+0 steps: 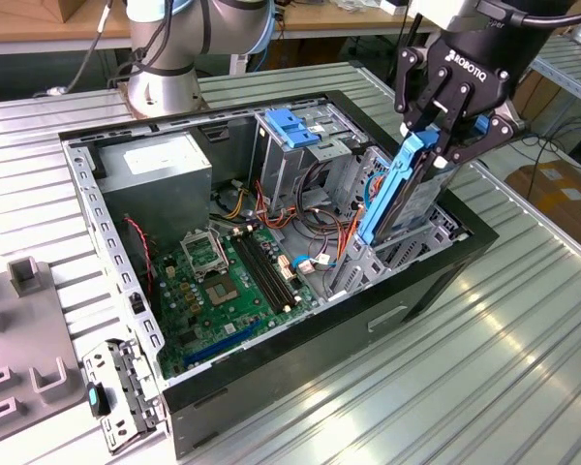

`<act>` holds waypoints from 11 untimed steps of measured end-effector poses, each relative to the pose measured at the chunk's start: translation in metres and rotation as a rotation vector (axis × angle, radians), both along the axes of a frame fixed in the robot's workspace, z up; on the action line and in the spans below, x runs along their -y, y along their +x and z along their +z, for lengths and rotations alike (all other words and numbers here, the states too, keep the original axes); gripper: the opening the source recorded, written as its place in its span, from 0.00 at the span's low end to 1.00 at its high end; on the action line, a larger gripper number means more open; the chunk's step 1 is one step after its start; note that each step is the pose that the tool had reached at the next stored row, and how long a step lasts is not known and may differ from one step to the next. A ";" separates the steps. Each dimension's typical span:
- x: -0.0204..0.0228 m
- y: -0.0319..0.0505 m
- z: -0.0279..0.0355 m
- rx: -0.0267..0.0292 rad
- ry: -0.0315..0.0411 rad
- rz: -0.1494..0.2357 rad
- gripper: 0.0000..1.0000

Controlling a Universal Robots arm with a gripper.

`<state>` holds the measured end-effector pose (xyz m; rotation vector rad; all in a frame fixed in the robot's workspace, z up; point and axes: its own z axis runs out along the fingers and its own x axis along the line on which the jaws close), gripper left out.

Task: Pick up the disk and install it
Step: 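Insert the disk into the insertion slot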

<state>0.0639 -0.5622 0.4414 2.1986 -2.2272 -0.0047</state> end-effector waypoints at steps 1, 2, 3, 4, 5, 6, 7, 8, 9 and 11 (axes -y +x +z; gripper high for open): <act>0.0000 0.0000 -0.0007 -0.0001 0.0000 0.000 0.37; 0.0000 0.0000 -0.0014 -0.0002 0.0001 0.000 0.37; 0.0000 0.0002 -0.0029 -0.0004 0.0001 0.000 0.37; 0.0000 0.0003 -0.0042 -0.0006 0.0000 0.000 0.37; 0.0000 0.0003 -0.0050 -0.0007 0.0000 0.000 0.37; 0.0000 0.0003 -0.0061 -0.0009 0.0000 0.000 0.37; 0.0000 0.0004 -0.0069 -0.0010 0.0000 0.000 0.37; 0.0000 0.0004 -0.0081 -0.0010 0.0002 0.000 0.37; 0.0000 0.0004 -0.0090 -0.0010 0.0001 0.000 0.37; 0.0000 0.0005 -0.0117 -0.0012 0.0000 0.000 0.37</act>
